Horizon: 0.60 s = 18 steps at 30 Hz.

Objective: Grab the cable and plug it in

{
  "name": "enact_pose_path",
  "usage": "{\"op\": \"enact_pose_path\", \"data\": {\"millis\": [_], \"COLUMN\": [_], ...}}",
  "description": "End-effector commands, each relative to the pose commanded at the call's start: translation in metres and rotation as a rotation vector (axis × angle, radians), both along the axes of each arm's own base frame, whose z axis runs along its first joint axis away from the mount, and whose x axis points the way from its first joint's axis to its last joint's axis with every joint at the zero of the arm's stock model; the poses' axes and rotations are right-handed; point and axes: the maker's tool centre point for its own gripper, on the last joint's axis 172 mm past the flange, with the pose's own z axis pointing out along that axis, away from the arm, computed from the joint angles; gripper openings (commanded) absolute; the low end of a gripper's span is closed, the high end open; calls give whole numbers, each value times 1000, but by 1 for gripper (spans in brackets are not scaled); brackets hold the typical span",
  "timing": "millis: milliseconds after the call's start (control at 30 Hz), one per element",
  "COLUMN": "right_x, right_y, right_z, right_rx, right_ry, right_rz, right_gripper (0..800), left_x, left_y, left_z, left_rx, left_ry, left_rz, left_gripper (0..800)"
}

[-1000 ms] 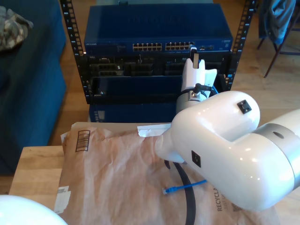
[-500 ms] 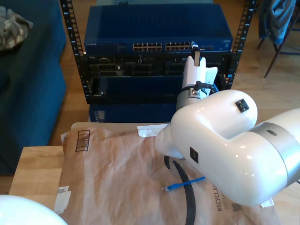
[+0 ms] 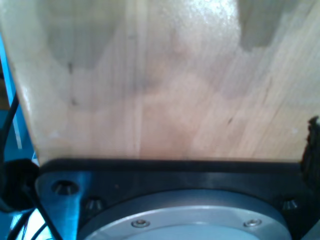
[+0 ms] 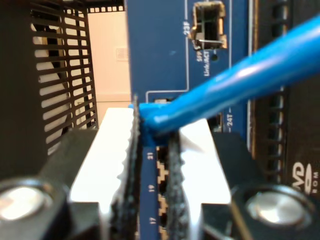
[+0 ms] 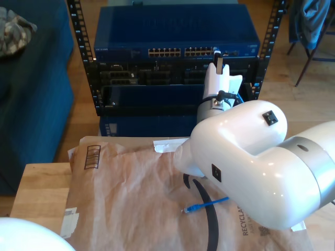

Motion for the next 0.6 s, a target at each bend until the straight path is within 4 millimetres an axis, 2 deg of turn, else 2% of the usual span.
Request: {"op": "enact_pose_path", "data": {"millis": [333,600], "right_x": [1,3], "right_y": [1,2], "right_z": [4,-2], "right_rx": [3,6], "right_ry": [-7,4], "right_rz": [2,3], "right_gripper": [0,0], "left_x": [0,0], "left_y": [0,0], "left_z": [0,0], "left_rx": [0,0], "left_ry": [0,0], "left_rz": [0,0], "left_gripper": [800,800]}}
